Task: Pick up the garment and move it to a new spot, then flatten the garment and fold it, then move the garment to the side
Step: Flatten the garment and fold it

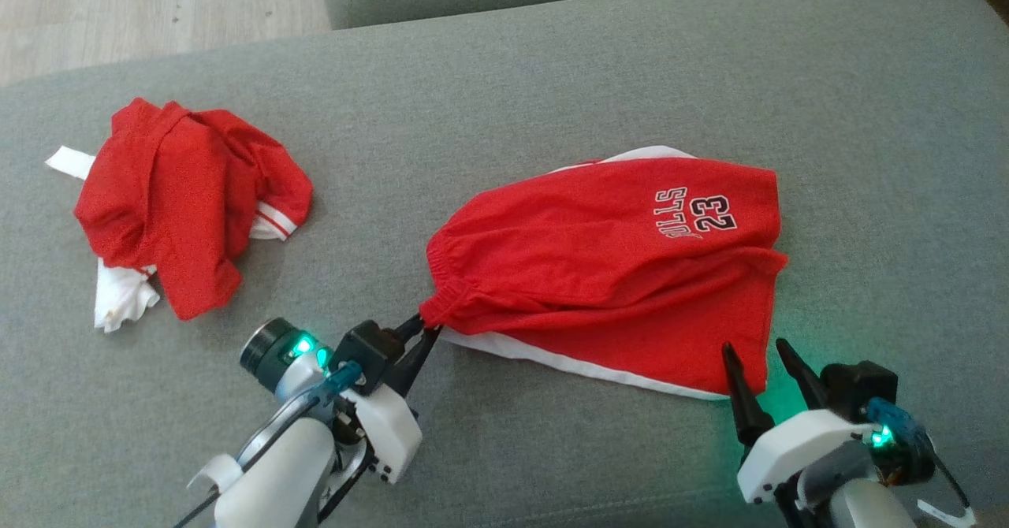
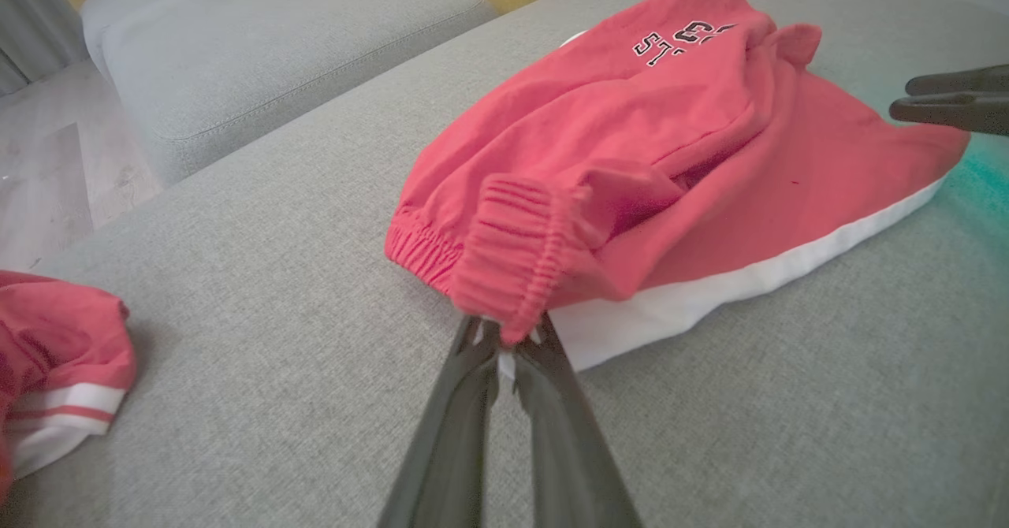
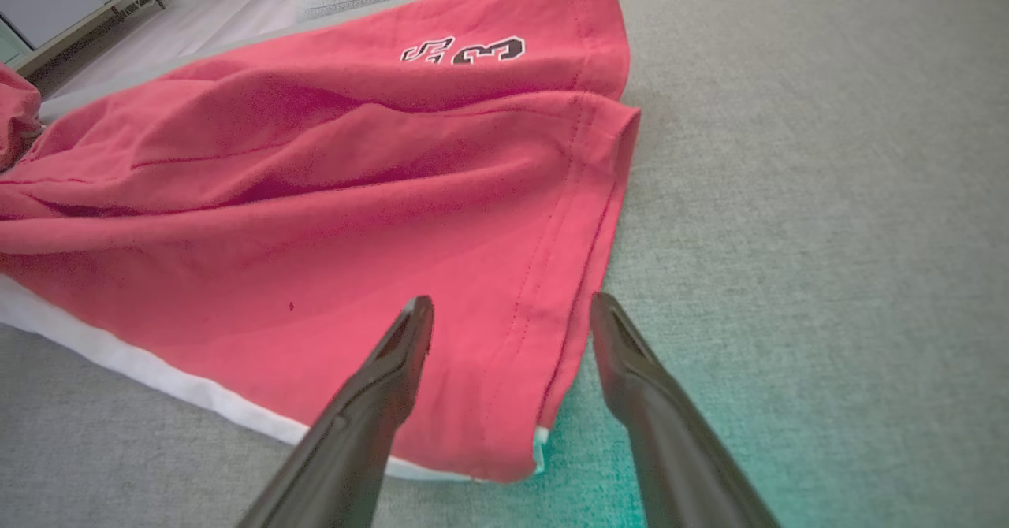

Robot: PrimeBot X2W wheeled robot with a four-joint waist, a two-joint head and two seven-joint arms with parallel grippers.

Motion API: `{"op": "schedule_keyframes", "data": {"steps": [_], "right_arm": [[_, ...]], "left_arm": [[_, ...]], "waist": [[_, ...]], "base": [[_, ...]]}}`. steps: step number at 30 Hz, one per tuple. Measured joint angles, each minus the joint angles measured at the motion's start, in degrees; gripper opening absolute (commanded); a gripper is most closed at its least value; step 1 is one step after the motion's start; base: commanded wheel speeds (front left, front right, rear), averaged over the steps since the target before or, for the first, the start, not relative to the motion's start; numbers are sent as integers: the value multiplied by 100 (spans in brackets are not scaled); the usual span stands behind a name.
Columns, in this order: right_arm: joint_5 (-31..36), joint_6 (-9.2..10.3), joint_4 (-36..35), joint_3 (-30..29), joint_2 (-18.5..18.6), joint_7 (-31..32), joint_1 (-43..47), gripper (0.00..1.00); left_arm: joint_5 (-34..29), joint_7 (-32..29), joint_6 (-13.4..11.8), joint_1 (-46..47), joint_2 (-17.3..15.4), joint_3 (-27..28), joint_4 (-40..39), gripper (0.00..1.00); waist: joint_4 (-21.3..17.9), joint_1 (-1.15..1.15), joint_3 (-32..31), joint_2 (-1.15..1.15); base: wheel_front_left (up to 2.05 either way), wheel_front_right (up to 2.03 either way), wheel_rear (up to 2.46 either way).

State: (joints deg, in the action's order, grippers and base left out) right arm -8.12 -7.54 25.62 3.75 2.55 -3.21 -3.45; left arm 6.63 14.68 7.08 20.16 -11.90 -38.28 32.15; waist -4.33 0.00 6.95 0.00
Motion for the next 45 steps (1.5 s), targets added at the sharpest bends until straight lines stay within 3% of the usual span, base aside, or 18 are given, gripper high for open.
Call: {"op": "schedule_keyframes", "data": {"steps": [15, 23, 39, 40, 41, 43, 45], "right_arm": [[-98, 0, -36, 8, 0, 187, 240, 100], [174, 0, -279, 188, -1, 437, 491, 100], [520, 0, -94, 123, 0, 525, 336, 100], [519, 0, -87, 122, 0, 526, 330, 85], [519, 0, -81, 123, 0, 527, 321, 47], [516, 0, -78, 131, 0, 535, 302, 0], [503, 0, -85, 135, 0, 561, 302, 0]], "left_arm": [[-1, 0, 0, -4, 0, 0, 1, 0], [-49, 0, 1, -4, 2, 4, 2, 0], [-49, 0, 4, 0, 9, -2, 43, 0], [-49, 1, 4, 0, 9, -2, 48, 0], [-49, 0, 4, 0, 9, -2, 56, 0], [-49, 0, 4, 0, 9, 0, 67, 0], [-49, 0, 4, 0, 8, 1, 71, 0]], "waist": [[-75, 0, -19, 0], [-110, 0, 5, 0], [-40, 0, 65, 0], [-48, 0, 64, 0], [-56, 0, 62, 0], [-86, 0, 56, 0], [-102, 0, 43, 0]], "base": [[0, 0, 0], [0, 0, 0], [0, 0, 0], [0, 0, 0], [0, 0, 0], [0, 0, 0], [0, 0, 0]]}}
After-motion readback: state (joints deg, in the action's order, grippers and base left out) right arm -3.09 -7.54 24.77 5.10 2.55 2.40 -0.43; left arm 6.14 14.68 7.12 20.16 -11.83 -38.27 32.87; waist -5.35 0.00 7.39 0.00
